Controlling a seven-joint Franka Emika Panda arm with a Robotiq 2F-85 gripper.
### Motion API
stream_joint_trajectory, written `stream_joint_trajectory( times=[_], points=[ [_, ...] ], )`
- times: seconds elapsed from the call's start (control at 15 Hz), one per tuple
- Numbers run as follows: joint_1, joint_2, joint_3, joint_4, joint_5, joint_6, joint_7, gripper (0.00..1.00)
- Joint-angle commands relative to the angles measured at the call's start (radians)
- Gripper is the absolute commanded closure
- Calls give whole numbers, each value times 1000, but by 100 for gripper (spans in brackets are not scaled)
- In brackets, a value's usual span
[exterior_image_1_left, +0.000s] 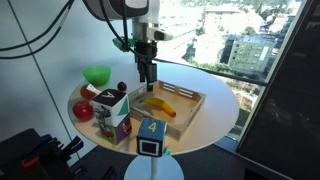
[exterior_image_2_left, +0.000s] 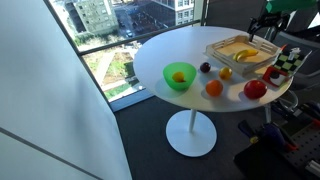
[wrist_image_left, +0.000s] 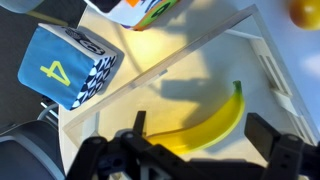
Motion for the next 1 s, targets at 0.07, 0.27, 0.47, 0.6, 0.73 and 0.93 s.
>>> stream_joint_trajectory(
  times=[0.07, 0.27, 0.47, 0.6, 0.73, 0.93],
  points=[
    [5, 81, -10, 69, 36, 5, 41, 0],
    [9, 126, -13, 100, 43, 20, 60, 0],
    [13, 166, -16, 129, 57, 33, 68, 0],
    [18, 193, -19, 148, 61, 42, 82, 0],
    [21, 216, -21, 164, 66, 49, 93, 0],
    [24, 246, -23, 183, 82, 60, 108, 0]
  ],
)
